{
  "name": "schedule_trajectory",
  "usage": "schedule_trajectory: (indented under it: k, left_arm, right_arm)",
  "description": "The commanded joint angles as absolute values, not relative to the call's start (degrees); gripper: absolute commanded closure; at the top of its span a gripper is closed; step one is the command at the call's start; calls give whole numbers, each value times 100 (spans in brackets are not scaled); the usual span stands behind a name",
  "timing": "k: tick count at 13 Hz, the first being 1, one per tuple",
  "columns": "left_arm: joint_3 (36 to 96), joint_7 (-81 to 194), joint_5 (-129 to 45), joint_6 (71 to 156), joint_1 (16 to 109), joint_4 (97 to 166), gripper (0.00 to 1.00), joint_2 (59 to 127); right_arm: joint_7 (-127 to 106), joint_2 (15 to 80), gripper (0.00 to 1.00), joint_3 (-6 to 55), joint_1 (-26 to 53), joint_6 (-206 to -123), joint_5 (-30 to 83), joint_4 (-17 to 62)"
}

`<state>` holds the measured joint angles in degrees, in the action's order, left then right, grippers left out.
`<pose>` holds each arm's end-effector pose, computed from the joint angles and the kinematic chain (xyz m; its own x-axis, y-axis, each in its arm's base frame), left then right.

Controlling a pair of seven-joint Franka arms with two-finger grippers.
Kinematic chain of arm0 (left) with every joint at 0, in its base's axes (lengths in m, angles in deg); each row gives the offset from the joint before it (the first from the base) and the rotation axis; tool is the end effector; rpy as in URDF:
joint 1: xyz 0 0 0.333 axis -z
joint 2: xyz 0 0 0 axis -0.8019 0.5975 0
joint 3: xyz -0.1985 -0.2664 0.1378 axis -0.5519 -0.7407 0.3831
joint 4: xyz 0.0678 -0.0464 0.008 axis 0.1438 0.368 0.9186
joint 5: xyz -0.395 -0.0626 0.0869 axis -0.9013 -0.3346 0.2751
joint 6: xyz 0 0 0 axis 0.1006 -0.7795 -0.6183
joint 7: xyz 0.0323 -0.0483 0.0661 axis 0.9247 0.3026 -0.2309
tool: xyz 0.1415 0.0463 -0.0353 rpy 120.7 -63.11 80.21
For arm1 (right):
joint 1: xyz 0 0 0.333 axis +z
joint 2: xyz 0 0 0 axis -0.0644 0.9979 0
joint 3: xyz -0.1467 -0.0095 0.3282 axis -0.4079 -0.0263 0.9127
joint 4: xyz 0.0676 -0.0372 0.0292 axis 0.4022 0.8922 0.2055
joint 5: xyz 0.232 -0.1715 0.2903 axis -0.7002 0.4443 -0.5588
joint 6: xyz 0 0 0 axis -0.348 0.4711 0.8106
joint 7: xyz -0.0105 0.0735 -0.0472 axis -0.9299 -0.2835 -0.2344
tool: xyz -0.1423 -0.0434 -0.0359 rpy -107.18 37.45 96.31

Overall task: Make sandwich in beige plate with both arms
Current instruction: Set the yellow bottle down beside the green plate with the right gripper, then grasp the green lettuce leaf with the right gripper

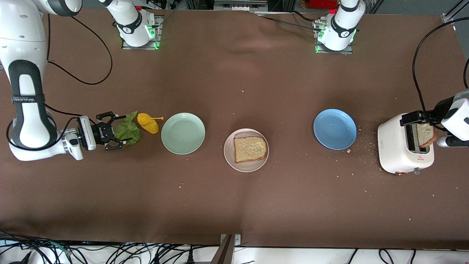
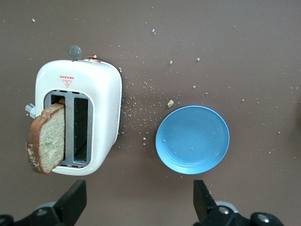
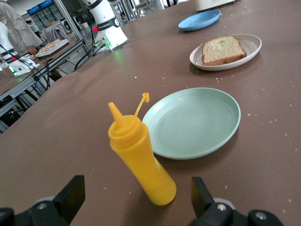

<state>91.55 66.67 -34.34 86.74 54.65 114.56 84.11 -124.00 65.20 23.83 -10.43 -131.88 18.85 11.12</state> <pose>0.6503 0.0566 0.5054 0.9861 0.0439 -0.1602 0.0443 -0.9990 -0.0012 0.6534 -0.0244 0.2254 0.1608 0.6199 0.7680 0.9055 0.2169 -0.3647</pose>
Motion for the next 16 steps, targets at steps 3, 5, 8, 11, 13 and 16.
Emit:
schedule_trajectory:
  k: [3, 5, 8, 11, 13, 16]
  left_arm:
    - [9129, 6671, -3221, 8651, 5392, 11398, 0, 8461]
    - [9129, 6671, -3212, 8651, 5392, 11398, 0, 8461]
    - [9147, 6680, -3212, 8651, 5322, 11441, 0, 8461]
    - [9147, 6689, -3221, 8651, 5269, 11433, 0, 8461]
    - [9138, 6689, -3221, 8651, 5269, 11424, 0, 8461]
    - [9138, 6689, -3221, 8651, 5252, 11433, 0, 8470]
  right_arm:
    - [-10413, 6122, 0, 2315, -923, -14090, 3143, 1207]
    - [-9587, 6095, 0, 2306, -713, -14714, 3505, 1426]
    - [-8033, 5990, 0, 2289, -353, -15295, 3909, 1690]
    - [-6659, 5797, 0, 2280, -150, -15918, 4455, 2243]
    - [-6106, 5744, 0, 2271, -36, -16402, 4473, 2691]
    - [-5015, 5577, 1, 2271, 149, -16825, 4964, 3158]
